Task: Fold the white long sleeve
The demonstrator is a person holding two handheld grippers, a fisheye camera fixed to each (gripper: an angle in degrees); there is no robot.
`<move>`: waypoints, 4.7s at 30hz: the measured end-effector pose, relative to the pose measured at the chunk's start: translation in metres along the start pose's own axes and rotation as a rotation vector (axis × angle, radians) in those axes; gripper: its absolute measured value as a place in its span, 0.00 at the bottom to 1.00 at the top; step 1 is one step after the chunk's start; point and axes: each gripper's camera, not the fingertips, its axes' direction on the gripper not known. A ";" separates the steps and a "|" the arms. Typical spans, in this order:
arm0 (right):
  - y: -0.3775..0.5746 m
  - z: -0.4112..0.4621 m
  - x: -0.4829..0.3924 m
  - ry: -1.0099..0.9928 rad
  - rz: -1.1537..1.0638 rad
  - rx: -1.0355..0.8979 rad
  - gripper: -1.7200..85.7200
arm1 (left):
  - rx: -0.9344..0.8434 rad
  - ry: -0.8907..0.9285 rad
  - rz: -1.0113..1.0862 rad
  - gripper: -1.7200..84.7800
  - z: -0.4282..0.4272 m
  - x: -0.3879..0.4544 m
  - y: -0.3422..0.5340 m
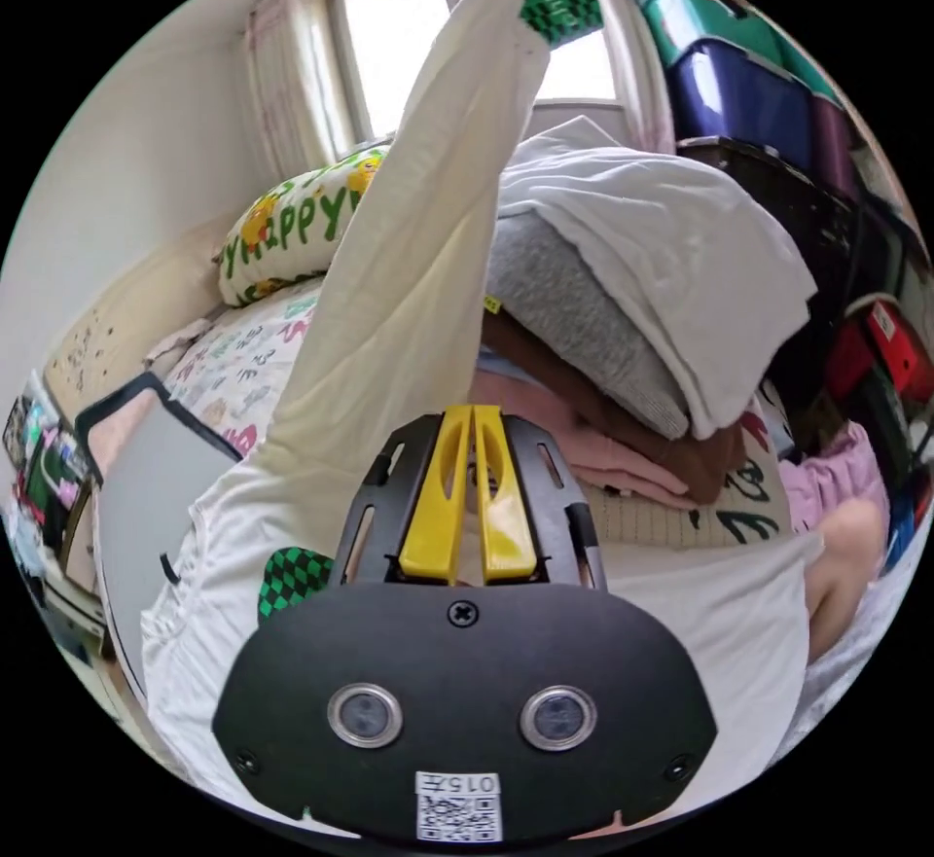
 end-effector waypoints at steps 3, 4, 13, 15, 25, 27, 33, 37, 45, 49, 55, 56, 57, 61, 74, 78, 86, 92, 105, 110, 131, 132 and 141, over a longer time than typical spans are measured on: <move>-0.009 0.024 0.035 -0.002 0.159 0.019 0.05 | 0.004 0.112 -0.003 0.01 -0.004 -0.013 -0.001; -0.011 0.040 0.048 0.000 0.209 0.011 0.06 | -0.015 0.131 0.001 0.01 -0.001 -0.015 -0.001; 0.037 0.037 0.096 0.171 0.277 0.271 0.11 | 0.003 -0.046 -0.058 0.04 -0.006 -0.011 -0.009; 0.051 0.028 0.100 0.189 0.242 0.316 0.11 | -0.004 -0.081 -0.084 0.06 -0.005 -0.011 -0.011; 0.067 0.121 0.006 0.374 -0.375 0.000 0.13 | -0.094 -0.145 -0.133 0.12 0.029 -0.010 -0.018; 0.060 0.131 0.015 0.391 -0.307 -0.017 0.15 | -0.120 -0.176 -0.118 0.11 0.035 -0.005 -0.021; 0.072 0.110 0.061 0.221 -0.135 0.093 0.16 | -0.184 -0.187 -0.117 0.10 0.052 -0.011 -0.025; 0.084 0.115 0.083 0.121 -0.131 0.099 0.14 | -0.136 -0.160 -0.153 0.09 0.049 -0.025 -0.017; 0.091 0.078 0.091 -0.066 -0.126 0.240 0.01 | -0.166 -0.098 -0.205 0.08 0.069 -0.057 -0.008; 0.089 0.044 0.115 -0.234 0.058 0.283 0.01 | -0.193 -0.060 -0.170 0.03 0.084 -0.066 -0.003; 0.082 0.029 0.138 -0.167 0.259 0.298 0.01 | -0.105 0.030 -0.056 0.02 0.079 -0.073 0.019; 0.080 0.030 0.140 -0.144 0.271 0.293 0.01 | -0.102 0.041 -0.056 0.02 0.080 -0.076 0.022; 0.075 0.036 0.143 -0.096 0.296 0.274 0.02 | -0.087 0.066 -0.057 0.02 0.081 -0.082 0.027; 0.061 0.077 0.166 0.012 0.405 0.210 0.02 | -0.093 0.090 -0.083 0.02 0.093 -0.099 0.039; 0.139 0.093 0.247 -0.019 0.565 0.205 0.06 | -0.035 0.154 -0.090 0.10 0.081 -0.142 0.072; 0.181 0.073 0.232 -0.028 0.471 0.285 0.05 | 0.230 0.233 -0.221 0.12 0.011 -0.175 0.086; 0.284 0.115 0.078 -0.344 -0.147 0.332 0.07 | 0.394 0.221 -0.386 0.11 -0.126 -0.195 0.151; 0.374 0.222 0.001 -0.612 -0.340 0.209 0.08 | 0.071 0.161 -0.352 0.12 -0.197 -0.074 0.306; 0.433 0.327 -0.007 -0.589 -0.121 0.206 0.12 | -0.208 -0.018 -0.615 0.12 -0.211 0.069 0.499; 0.441 0.321 -0.014 -0.397 -0.107 0.222 0.13 | -0.210 0.068 -0.593 0.07 -0.194 0.077 0.496; 0.421 0.360 -0.002 -0.460 -0.108 0.141 0.02 | -0.189 -0.139 -0.643 0.01 -0.211 0.158 0.491; 0.417 0.352 0.002 -0.447 -0.097 0.186 0.02 | -0.186 -0.154 -0.631 0.01 -0.213 0.157 0.484; 0.246 0.321 -0.013 -0.508 -0.286 0.330 0.09 | -0.148 -0.319 -0.572 0.02 -0.200 0.040 0.375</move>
